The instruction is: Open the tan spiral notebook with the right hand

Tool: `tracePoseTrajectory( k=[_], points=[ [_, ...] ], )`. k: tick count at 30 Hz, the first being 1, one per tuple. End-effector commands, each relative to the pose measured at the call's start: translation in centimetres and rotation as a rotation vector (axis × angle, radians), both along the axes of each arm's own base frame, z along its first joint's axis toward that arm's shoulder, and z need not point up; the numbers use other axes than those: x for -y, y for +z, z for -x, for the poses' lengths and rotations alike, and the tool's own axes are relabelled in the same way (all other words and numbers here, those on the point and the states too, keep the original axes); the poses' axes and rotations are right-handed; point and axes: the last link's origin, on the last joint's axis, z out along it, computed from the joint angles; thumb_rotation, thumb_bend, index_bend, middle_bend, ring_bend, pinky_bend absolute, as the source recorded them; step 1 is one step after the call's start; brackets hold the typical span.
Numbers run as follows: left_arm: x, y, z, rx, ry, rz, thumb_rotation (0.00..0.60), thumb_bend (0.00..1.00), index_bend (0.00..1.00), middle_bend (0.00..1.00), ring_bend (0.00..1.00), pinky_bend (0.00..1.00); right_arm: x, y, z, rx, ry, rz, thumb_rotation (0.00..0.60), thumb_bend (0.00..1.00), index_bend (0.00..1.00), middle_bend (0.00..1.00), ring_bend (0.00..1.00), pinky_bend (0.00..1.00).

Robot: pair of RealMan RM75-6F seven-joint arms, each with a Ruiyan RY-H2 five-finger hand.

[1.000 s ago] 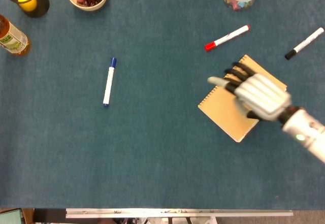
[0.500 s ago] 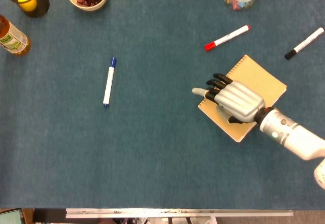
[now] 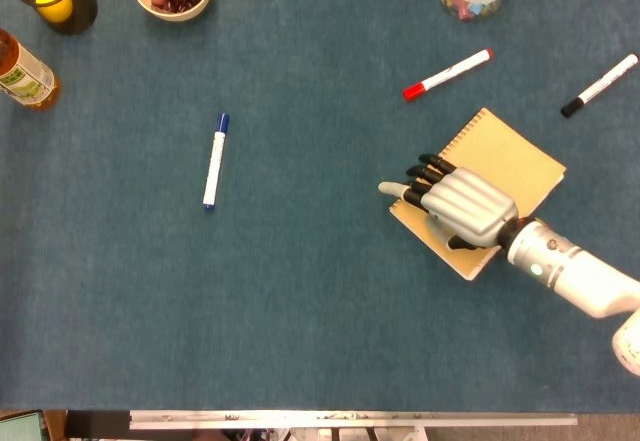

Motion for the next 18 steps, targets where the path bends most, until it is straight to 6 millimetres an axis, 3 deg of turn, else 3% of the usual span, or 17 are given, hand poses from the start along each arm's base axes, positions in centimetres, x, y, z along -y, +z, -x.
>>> tracePoseTrajectory(
  k=[1,7,18],
  points=[
    [0.0,0.0,0.0,0.0,-0.002,-0.001,0.6,0.48,0.14,0.08,0.03,0.06,-0.2,0.1,0.0,0.001,0.003,-0.005,0.6,0.67,0.11,0.28,0.11,0.06],
    [-0.1,0.0,0.0,-0.001,-0.001,0.002,0.6,0.48,0.14,0.08,0.03,0.06,0.0,0.4,0.3,0.023,-0.003,0.022,0.6,0.67,0.11,0.28,0.11,0.06],
    [0.3,0.2,0.1,-0.004,0.007,-0.008,0.6,0.48,0.14,0.08,0.03,0.06,0.1,-0.7,-0.2,0.033,0.007,0.001,0.6,0.67,0.11,0.28,0.11,0.06]
  ],
)
